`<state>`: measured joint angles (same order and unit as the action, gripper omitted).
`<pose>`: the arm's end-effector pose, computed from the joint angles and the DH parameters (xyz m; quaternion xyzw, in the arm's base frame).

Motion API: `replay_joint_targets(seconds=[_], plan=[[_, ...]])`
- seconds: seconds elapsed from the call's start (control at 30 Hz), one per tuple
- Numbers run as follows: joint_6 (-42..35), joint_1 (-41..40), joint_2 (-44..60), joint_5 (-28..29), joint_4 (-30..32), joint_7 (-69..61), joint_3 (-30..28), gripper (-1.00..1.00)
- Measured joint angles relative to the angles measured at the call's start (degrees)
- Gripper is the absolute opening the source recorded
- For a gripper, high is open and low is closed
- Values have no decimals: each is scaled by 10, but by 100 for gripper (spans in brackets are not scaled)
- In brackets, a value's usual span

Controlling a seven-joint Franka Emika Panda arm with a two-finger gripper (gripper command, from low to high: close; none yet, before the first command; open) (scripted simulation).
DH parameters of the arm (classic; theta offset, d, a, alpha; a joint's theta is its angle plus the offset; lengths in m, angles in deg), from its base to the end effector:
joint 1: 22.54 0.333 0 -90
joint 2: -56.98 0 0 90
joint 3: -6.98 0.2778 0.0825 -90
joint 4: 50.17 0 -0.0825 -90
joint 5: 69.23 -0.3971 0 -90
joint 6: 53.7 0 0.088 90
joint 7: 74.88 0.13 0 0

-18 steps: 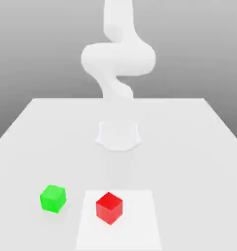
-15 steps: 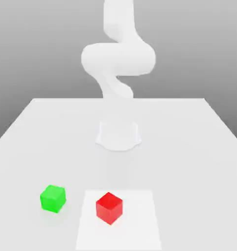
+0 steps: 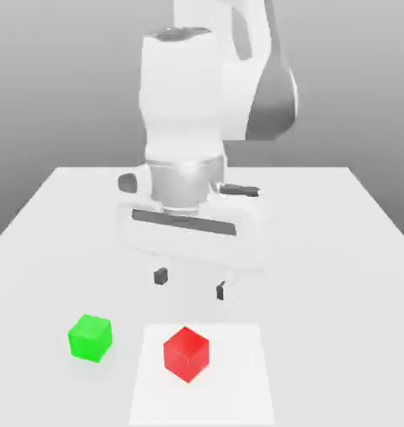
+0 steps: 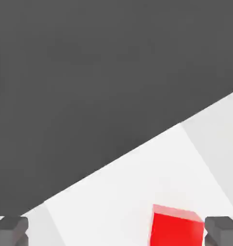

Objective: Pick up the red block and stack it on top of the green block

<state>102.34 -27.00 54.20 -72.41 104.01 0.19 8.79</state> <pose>0.4291 -0.0216 0.1828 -0.7621 0.6460 -0.0259 0.0332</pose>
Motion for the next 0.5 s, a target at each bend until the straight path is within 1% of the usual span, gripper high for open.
replay_joint_targets(seconds=[0.1, 0.27, 0.3, 0.5], plan=[[41, -1, 60, 30, 20, 53, -7, 0], [127, 3, 163, 40, 10, 65, -13, 0], [138, 3, 177, 40, 8, 66, -13, -100], [145, 3, 183, 42, 7, 67, -13, -100]])
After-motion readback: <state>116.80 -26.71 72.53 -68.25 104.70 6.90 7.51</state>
